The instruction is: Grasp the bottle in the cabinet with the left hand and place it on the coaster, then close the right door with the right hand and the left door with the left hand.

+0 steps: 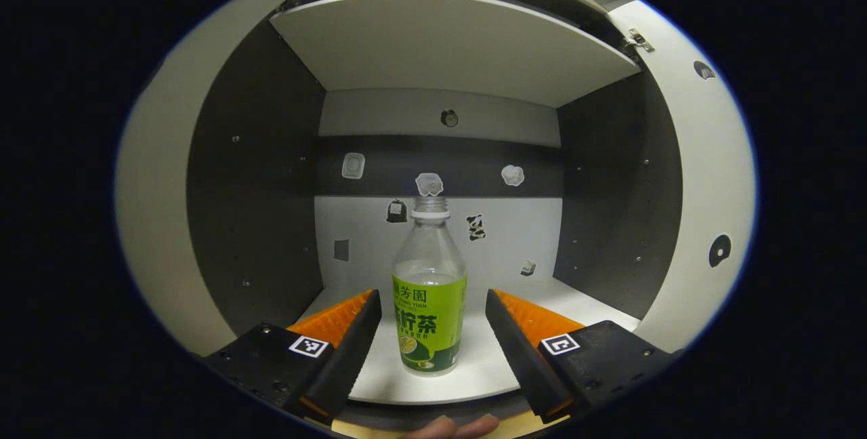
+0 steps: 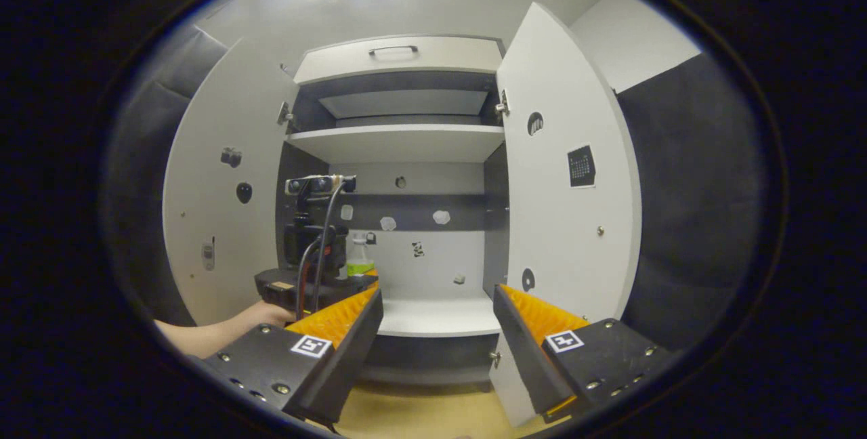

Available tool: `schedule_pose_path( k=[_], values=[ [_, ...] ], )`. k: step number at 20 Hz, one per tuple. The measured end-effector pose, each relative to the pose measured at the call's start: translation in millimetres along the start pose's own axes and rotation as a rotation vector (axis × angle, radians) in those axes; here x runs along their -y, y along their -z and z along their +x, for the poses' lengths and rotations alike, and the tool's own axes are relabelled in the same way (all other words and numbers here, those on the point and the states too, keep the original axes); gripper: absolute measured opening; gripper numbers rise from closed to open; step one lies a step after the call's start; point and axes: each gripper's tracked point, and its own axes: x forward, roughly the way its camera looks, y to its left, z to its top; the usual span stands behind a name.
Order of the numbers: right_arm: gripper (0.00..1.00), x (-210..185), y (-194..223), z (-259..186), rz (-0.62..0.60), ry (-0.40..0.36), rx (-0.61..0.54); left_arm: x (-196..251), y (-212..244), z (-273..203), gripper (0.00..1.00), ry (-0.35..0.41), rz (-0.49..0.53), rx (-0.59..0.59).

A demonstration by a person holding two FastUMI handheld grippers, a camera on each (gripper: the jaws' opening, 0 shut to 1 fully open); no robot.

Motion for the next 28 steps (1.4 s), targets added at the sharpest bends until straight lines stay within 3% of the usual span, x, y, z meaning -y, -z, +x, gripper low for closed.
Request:
schedule_pose_path(
  k=[5,6,8,10,18,28],
  values=[
    [0.99,11.0,-6.7,-15.2,-0.002,-0.022,0.021,-10.3,5.8,39.4,0.98,-0.05,-0.022,0.005],
    [0.99,18.3,-8.1,-19.6,-0.011,-0.014,0.028,-11.6,9.1,42.3,0.96,-0.056,-0.04,-0.018],
    [0.99,31.8,-10.7,-32.9,-0.029,0.005,0.042,-10.5,8.0,37.8,0.82,-0.055,-0.03,-0.031],
    [0.99,39.9,-16.3,-48.3,-0.019,0.006,0.046,-4.2,3.1,24.4,0.81,-0.042,-0.041,-0.04],
    [0.99,67.8,-33.3,-113.6,0.005,-0.046,0.044,16.2,-33.3,-99.6,0.8,-0.04,-0.05,0.007],
    [0.99,73.7,-22.6,-164.3,0.037,-0.121,0.031,39.7,-23.5,-240.9,0.8,-0.014,-0.091,-0.016]
  ],
)
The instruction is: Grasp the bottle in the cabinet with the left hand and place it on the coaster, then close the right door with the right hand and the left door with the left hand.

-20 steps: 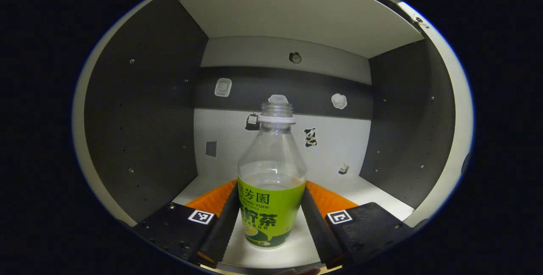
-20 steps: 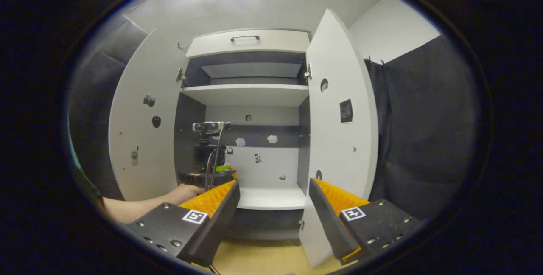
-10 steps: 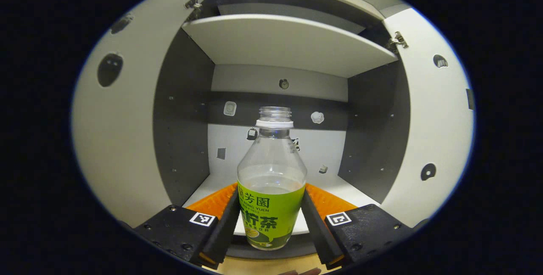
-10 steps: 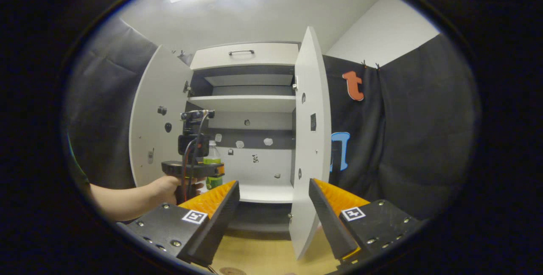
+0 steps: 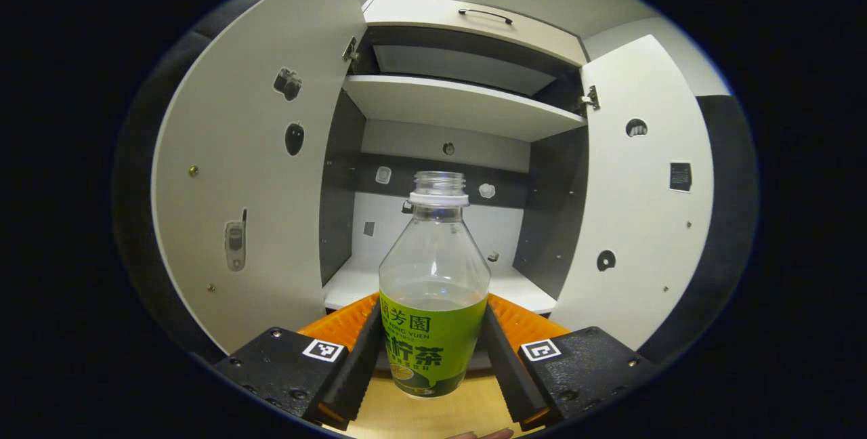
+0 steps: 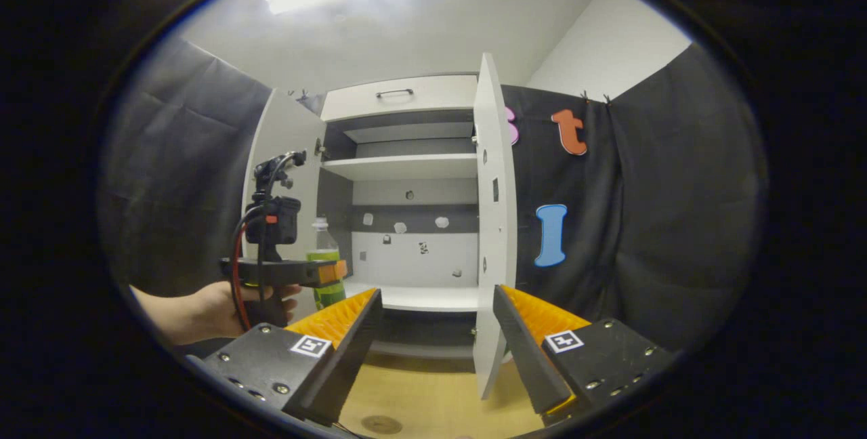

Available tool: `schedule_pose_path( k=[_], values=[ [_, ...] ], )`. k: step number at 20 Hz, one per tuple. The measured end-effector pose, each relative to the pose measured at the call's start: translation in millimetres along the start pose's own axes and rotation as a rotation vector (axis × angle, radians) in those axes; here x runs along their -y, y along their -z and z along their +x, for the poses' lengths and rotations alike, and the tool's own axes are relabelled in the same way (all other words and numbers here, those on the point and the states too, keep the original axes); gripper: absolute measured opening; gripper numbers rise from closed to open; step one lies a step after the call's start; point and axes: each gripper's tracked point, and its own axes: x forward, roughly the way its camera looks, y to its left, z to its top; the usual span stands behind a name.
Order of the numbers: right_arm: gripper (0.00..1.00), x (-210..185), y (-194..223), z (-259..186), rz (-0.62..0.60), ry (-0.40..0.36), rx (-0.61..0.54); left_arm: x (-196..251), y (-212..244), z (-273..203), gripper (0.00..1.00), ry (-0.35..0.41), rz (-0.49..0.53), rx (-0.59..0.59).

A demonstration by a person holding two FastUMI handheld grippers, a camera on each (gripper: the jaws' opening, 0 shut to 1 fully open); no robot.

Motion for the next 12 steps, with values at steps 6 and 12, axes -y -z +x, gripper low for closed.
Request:
schedule_pose_path(
  k=[6,12],
  values=[
    [0.99,-5.7,11.7,-9.3,0.001,-0.027,-0.026,13.0,41.0,-36.9,0.81,0.03,0.006,-0.036],
    [0.99,-9.3,7.9,-2.4,0.015,-0.015,-0.02,41.0,125.0,-56.5,0.81,0.126,0.0,-0.117]
  ],
)
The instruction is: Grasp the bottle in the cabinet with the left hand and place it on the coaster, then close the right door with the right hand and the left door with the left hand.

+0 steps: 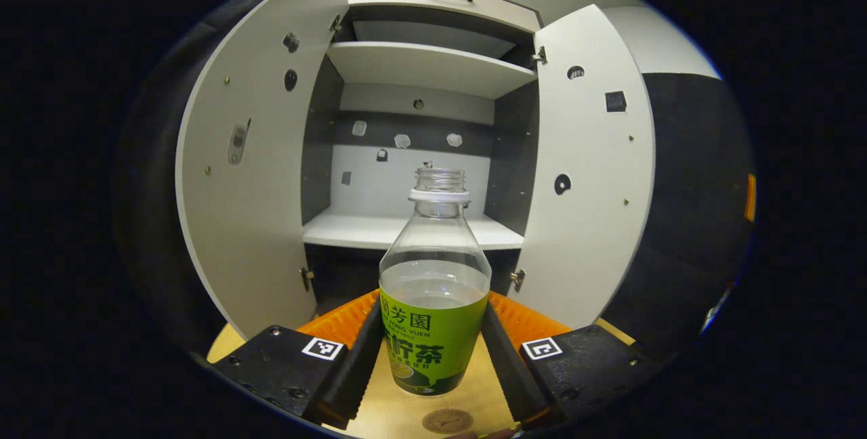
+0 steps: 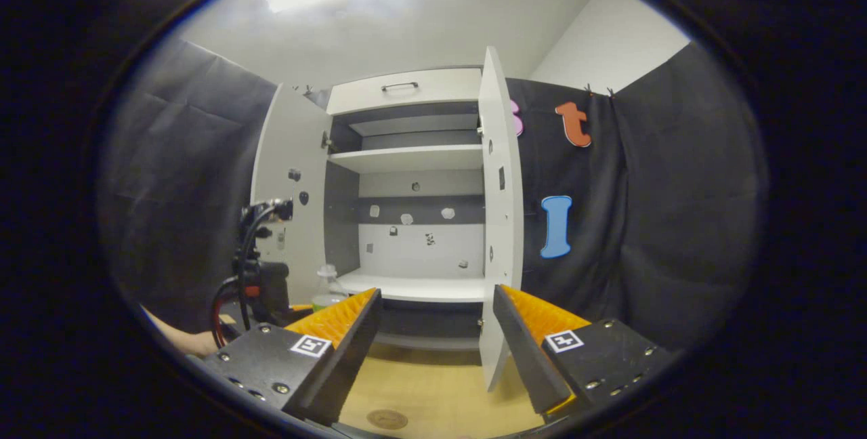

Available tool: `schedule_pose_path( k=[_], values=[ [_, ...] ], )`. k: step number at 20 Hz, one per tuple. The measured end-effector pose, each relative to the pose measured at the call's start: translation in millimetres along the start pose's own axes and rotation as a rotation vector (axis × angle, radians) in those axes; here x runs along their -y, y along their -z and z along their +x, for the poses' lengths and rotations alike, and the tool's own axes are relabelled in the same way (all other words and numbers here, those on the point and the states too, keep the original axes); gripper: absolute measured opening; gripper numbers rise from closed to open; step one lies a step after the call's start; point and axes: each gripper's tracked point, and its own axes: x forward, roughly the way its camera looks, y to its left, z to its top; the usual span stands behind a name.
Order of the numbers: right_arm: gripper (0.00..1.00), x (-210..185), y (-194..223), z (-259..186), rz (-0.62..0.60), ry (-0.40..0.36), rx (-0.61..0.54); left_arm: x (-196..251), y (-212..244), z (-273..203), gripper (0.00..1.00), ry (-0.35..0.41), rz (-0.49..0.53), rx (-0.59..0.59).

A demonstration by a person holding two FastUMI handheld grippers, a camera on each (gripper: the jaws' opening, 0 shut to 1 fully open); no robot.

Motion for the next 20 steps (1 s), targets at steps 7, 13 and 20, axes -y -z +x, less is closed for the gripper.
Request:
schedule_pose_path(
  k=[7,13,20],
  values=[
    [0.99,-14.3,0.6,32.3,-0.006,-0.035,-0.012,13.7,131.8,2.4,0.81,0.127,0.054,-0.147],
    [0.99,-32.5,15.9,60.4,-0.047,-0.075,-0.033,18.9,190.6,11.4,0.82,0.163,0.008,-0.149],
    [0.99,-34.3,33.8,84.8,-0.044,-0.065,-0.051,35.7,234.4,-2.0,0.81,0.247,0.111,-0.165]
  ],
)
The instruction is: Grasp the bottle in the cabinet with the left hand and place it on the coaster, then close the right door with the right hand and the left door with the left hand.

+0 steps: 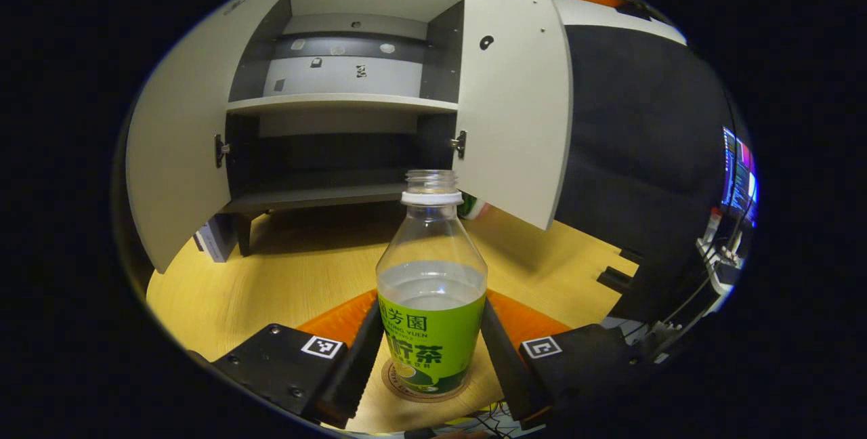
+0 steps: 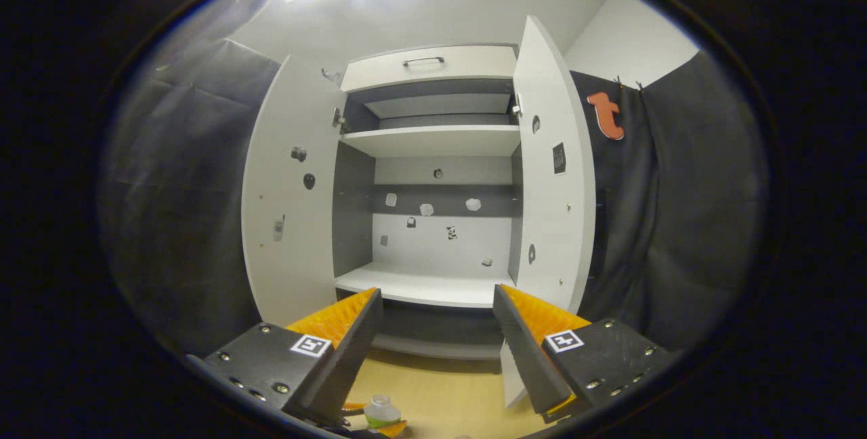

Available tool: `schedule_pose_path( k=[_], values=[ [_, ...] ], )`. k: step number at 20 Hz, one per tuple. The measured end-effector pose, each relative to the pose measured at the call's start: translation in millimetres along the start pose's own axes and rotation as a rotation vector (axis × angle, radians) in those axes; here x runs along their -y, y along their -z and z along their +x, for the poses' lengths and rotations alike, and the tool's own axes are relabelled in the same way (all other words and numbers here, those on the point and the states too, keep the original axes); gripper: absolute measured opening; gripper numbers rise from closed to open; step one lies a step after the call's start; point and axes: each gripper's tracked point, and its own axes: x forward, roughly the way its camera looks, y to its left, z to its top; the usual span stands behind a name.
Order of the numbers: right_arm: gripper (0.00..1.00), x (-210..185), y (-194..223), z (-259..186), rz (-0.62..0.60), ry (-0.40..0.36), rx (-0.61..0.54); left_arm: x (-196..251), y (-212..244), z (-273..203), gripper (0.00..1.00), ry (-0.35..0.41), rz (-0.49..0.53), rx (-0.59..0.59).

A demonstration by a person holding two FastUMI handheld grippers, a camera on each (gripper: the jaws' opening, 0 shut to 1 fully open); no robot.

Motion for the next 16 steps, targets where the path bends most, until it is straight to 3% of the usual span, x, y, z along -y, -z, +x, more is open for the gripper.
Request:
schedule_pose_path(
  k=[6,9,16],
  values=[
    [0.99,15.3,9.0,-2.2,0.002,0.033,-0.018,0.4,13.8,1.2,0.84,0.006,0.079,-0.059],
    [0.99,21.3,5.6,-4.2,-0.002,0.037,-0.003,1.8,2.7,-0.7,0.81,0.021,0.124,-0.012],
    [0.99,20.6,18.3,-6.3,-0.015,0.026,-0.039,5.0,7.3,5.6,0.81,0.046,0.114,0.027]
  ],
)
